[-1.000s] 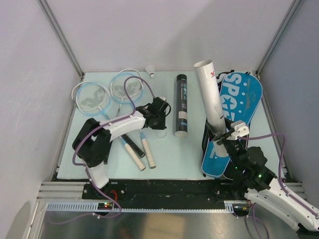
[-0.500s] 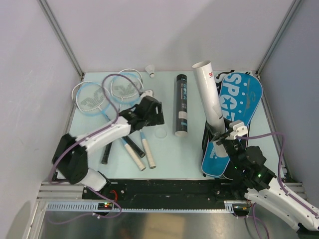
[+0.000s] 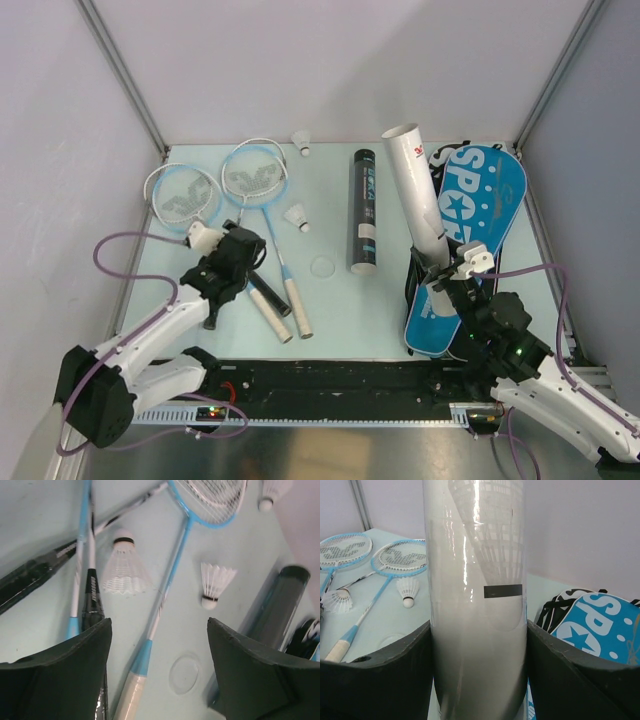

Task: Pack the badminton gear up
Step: Pick up the shuttlecock at the center of the board.

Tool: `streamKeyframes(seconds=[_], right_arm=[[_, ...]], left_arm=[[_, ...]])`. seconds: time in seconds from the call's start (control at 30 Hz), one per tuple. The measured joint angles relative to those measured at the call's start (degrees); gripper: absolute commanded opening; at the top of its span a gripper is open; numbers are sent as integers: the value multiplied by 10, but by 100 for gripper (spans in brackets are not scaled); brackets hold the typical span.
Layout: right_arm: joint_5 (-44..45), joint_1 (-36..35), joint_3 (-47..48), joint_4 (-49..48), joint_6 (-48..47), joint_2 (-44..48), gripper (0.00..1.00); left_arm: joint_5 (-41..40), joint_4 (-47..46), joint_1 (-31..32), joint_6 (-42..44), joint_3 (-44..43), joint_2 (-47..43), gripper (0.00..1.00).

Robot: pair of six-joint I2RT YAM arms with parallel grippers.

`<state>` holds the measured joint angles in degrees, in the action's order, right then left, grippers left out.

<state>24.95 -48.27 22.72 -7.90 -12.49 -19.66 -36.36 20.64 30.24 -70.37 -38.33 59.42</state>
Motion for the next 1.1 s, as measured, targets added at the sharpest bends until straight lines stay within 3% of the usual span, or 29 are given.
streamKeyframes(seconds=[0.27, 0.47, 1.1], right_arm=[[-4, 0, 0, 0, 0, -5, 44], [-4, 0, 0, 2, 0, -5, 45], [-4, 0, 0, 3, 0, -7, 44]], left_arm=[[-39, -5, -10, -174, 31, 2, 71], [-39, -18, -14, -246, 31, 55, 67], [-7, -62, -75, -292, 8, 186, 68]])
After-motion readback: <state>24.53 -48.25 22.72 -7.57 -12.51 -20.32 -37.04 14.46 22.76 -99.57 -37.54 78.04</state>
